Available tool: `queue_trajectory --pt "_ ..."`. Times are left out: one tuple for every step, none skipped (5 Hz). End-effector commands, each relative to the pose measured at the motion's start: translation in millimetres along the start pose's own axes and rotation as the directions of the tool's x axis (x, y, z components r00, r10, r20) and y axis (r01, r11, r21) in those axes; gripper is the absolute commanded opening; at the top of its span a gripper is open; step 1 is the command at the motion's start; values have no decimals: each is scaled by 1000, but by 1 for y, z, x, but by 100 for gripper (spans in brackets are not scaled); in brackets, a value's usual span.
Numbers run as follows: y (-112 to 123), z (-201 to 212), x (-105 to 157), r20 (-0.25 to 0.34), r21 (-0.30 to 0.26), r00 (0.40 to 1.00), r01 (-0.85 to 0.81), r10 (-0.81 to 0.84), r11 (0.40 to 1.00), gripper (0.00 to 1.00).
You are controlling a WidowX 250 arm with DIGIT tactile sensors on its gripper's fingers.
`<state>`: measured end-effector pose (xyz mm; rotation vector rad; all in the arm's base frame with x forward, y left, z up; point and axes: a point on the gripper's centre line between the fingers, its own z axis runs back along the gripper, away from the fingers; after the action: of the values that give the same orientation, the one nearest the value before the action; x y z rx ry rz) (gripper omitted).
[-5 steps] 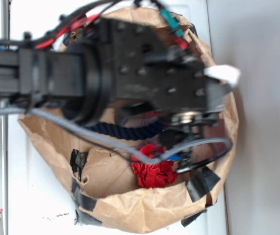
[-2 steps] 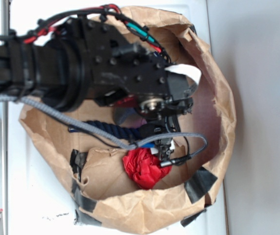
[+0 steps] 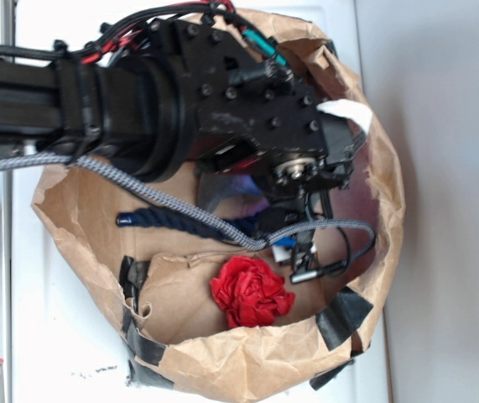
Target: Grab the blue rope.
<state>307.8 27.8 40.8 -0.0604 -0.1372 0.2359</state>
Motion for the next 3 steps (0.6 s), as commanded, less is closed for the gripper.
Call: queue_trajectory --pt "7 15 26 52 -53 997 -47 50 997 100" --pt "5 11 27 39 -45 998 -51 53 998 100" --pt "2 10 28 41 -47 998 -51 53 998 100"
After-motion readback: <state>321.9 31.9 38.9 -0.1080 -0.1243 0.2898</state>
